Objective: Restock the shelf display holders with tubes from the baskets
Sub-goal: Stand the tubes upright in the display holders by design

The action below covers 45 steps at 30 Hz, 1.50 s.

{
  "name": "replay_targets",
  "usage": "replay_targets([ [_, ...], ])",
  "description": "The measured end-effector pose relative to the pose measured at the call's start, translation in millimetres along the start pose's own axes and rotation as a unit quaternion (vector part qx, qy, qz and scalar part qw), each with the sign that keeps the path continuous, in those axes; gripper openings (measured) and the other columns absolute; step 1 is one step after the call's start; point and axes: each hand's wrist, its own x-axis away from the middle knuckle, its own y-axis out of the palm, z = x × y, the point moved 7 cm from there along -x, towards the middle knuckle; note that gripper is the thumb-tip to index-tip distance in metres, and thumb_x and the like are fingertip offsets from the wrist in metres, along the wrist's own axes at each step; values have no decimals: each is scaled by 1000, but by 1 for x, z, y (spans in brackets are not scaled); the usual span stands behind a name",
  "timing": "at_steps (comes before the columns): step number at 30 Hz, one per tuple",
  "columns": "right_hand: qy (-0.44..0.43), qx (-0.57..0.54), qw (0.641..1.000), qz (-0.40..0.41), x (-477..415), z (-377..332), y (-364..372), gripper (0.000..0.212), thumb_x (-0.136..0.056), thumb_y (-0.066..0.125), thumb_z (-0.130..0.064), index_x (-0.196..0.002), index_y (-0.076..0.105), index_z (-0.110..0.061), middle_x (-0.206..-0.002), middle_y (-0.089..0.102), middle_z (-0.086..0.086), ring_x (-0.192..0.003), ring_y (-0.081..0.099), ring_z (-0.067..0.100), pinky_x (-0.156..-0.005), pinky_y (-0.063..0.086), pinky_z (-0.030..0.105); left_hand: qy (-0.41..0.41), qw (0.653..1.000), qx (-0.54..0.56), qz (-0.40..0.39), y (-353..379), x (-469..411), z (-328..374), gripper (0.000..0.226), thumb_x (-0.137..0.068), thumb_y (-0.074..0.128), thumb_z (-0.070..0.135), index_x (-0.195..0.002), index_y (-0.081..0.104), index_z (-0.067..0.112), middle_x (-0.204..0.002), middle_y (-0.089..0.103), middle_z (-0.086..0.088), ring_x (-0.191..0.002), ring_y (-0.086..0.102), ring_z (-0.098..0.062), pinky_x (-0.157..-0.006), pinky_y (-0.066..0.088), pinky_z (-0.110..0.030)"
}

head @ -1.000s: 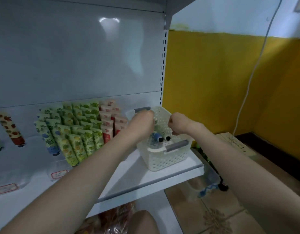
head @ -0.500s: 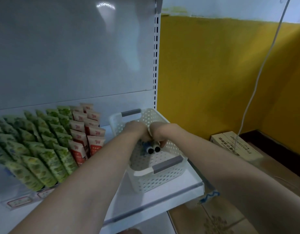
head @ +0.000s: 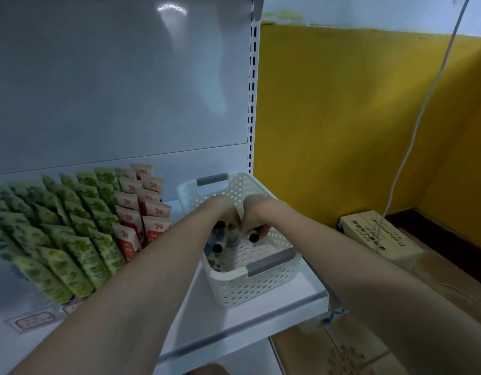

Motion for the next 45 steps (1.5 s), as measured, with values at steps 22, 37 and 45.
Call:
replay_targets([
  [22,-30,-156,984,79,51,14,-27,26,-81,57,-3,-56,48,-8,-46,54,6,-41,56,15,-49,49,22,3,950,-299,-90,25,67,17,23,-86,50,15,-66,61,19,-65,51,-1,-66,52,-19,-78,45,-30],
  [37,-111,-281,938,169,85,19,-37,19,-79,63,-3,-74,46,-11,-79,56,9,-64,56,19,-55,52,26,7,973,-230,-33,22,62,6,36,-88,58,14,-121,59,3,-115,58,-9,-111,57,-23,-88,47,-29],
  [45,-155,-237,907,312,129,20,-65,27,-78,66,-11,-93,43,-13,-73,49,-7,-60,46,5,-41,33,11,22,990,56,127,-23,80,16,10,-76,58,1,-72,49,4,-62,51,-9,-50,47,-15,-43,39,-22],
])
